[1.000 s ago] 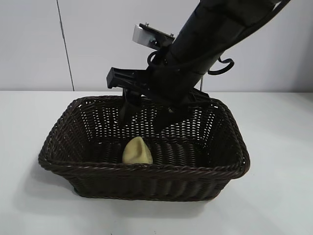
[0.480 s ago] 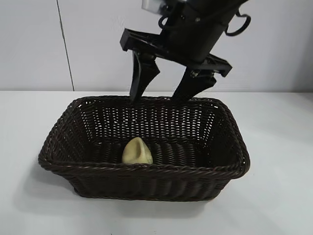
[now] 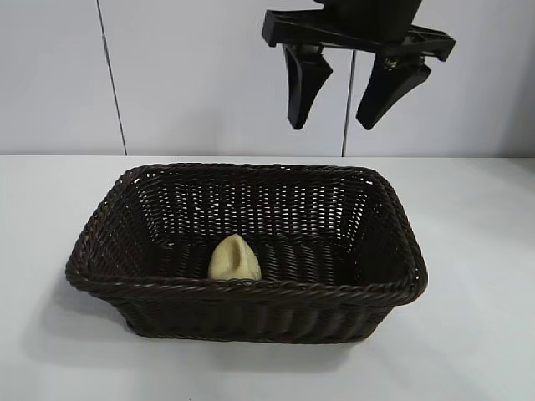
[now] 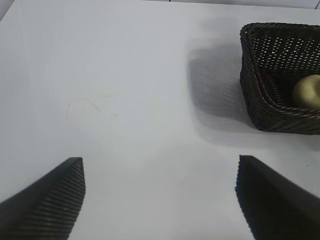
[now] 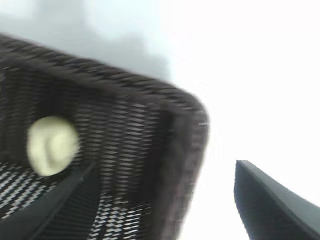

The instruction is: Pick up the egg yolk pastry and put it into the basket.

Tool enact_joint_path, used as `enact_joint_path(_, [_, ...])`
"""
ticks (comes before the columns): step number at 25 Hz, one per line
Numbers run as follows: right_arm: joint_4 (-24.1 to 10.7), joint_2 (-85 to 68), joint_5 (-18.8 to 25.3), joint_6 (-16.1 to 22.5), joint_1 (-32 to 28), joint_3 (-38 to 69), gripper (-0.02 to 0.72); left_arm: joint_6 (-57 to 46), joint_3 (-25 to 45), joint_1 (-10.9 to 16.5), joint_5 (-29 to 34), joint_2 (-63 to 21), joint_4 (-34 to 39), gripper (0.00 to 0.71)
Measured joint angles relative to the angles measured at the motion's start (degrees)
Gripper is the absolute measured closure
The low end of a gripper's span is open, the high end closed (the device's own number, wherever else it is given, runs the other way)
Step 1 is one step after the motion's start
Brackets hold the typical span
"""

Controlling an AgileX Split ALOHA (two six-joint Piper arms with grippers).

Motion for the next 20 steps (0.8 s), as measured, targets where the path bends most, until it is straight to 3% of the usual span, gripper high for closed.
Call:
enact_joint_path(4, [-0.8,0.0,1.6,0.0,-3.7,-0.1,0.164,0.0,0.0,0.0,0.0,0.0,0.0,0.114])
enact_joint_path(15, [-7.2,0.0,4.8,0.0,-18.0,-0.1,0.164,0.0,0.0,0.0,0.0,0.0,0.0,0.114])
enact_joint_path(20, [-8.9,0.0,7.9,-2.4,-23.4,-0.1,0.164,0.0,0.0,0.0,0.0,0.0,0.0,0.114])
